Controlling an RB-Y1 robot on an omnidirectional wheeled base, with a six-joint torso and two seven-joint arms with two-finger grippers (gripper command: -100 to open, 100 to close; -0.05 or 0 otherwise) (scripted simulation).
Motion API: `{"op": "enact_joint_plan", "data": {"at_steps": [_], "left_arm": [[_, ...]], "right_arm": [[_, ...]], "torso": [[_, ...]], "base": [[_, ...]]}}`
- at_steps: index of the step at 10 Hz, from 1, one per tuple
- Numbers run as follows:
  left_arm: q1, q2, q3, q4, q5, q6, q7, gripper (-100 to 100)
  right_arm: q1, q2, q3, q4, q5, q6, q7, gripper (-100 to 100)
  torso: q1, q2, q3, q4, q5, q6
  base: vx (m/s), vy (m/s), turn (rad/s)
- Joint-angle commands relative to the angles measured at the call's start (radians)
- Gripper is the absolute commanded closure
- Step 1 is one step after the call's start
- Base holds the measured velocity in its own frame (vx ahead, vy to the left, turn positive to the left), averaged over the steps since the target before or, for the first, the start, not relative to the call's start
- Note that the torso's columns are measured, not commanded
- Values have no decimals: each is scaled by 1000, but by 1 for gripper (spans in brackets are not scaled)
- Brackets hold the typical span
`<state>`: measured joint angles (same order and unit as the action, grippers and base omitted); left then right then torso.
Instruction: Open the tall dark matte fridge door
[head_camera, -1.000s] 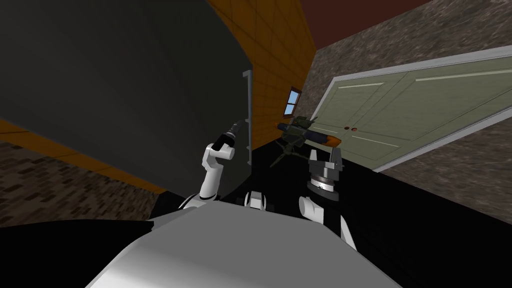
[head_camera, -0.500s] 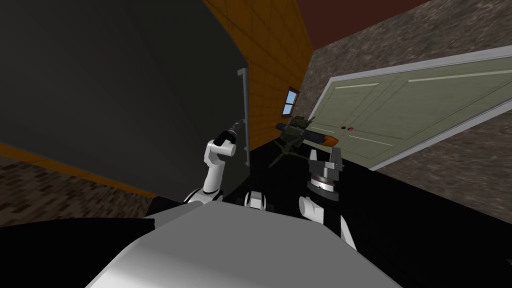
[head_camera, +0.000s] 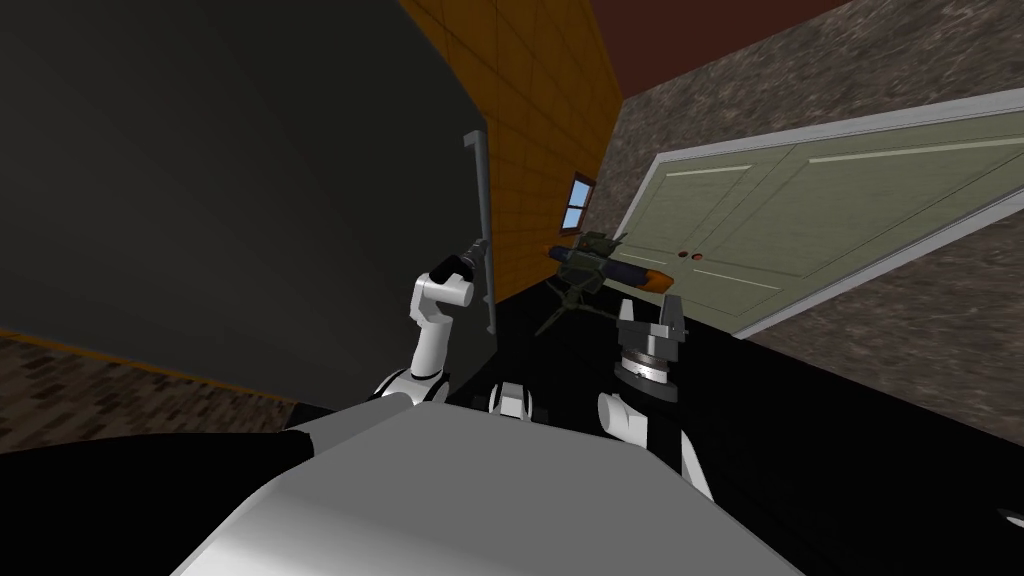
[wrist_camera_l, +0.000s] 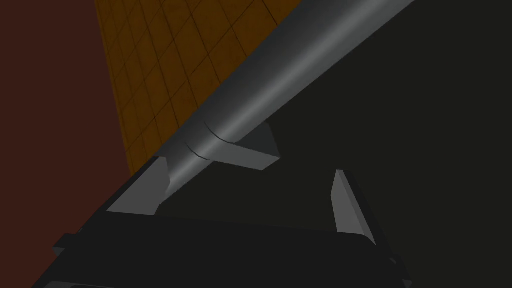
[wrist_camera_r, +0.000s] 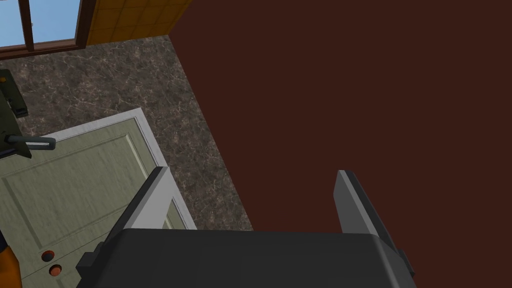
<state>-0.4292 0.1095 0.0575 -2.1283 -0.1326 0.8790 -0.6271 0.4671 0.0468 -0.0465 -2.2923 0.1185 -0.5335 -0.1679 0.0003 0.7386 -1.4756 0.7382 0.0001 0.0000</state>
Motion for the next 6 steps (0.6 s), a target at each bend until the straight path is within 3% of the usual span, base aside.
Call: {"op": "enact_joint_plan", "data": {"at_steps": [1,3,4,5,6], "left_arm": [[-40,0,4,8,-6,69,-22,-100],[-60,2,6,11,-9,102,-32,-100],[-53,2,5,10,-8,91,-29,-100],[-67,2,10,-6,-8,122,-36,-100],[-60,1,7,0,-9,107,-33,-100]], "right_arm": [[0,0,0,0,0,0,0,0],[0,0,0,0,0,0,0,0],[0,0,0,0,0,0,0,0],[0,0,0,0,0,0,0,0],[0,0,0,0,0,0,0,0]], "torso": [[-1,0,0,0,0,0],[-1,-1,-1,0,0,0],[0,0,0,0,0,0],[1,1,0,0,0,0],[1,-4,-2,-1,0,0]], "base": [[40,-39,-40],[35,-32,-26],[15,-11,-3],[99,-6,-31],[63,-2,-6]]}}
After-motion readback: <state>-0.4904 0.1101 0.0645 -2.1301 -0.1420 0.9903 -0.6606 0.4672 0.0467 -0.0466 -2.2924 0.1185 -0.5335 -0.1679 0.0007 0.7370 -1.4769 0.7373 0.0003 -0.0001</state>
